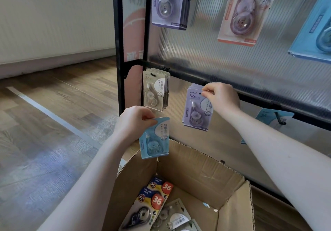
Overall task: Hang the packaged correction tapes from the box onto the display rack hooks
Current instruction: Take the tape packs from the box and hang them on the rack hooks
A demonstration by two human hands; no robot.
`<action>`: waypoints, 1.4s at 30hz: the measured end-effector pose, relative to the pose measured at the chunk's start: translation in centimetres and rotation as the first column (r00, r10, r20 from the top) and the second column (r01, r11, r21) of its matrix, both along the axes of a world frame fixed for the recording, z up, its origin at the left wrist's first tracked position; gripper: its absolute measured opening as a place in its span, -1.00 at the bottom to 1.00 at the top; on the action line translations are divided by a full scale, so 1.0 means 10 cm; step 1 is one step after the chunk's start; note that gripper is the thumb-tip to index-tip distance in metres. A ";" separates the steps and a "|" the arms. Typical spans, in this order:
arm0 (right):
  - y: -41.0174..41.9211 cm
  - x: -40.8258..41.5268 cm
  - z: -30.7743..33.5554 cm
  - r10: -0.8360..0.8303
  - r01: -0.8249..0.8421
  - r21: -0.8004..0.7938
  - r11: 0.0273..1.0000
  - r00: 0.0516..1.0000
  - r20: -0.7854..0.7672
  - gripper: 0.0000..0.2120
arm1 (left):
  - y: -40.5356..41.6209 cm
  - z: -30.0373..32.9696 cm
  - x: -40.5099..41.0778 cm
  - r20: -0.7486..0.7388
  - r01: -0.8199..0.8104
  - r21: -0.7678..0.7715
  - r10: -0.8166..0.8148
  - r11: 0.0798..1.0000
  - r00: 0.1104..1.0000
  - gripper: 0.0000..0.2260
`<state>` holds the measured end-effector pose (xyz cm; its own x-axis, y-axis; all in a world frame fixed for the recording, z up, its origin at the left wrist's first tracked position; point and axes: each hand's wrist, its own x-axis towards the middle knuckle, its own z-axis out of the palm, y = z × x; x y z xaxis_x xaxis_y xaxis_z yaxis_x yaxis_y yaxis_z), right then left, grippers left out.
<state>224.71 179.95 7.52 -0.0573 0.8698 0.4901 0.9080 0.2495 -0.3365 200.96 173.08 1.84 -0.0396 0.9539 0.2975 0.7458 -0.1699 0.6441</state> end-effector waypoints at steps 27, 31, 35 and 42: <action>0.24 0.11 -0.07 -0.013 0.013 -0.001 1.000 0.967 0.254 -0.73 | 0.11 -0.32 0.16 -0.034 0.054 -0.116 -0.058 0.992 0.998 -0.96; 0.15 0.19 -0.05 -0.052 0.046 0.029 0.999 0.965 0.258 -0.71 | 0.11 -0.31 0.21 -0.023 0.053 -0.109 -0.055 0.993 0.998 -0.95; 0.02 0.37 -0.01 -0.094 0.076 0.069 0.995 0.949 0.301 -0.71 | 0.08 -0.27 0.30 -0.037 0.060 -0.108 -0.064 0.992 0.997 -0.93; -0.27 0.71 0.14 -0.169 0.147 0.092 0.985 0.933 0.317 -0.72 | -0.02 -0.06 0.54 -0.059 0.093 -0.036 -0.095 0.995 0.994 -0.96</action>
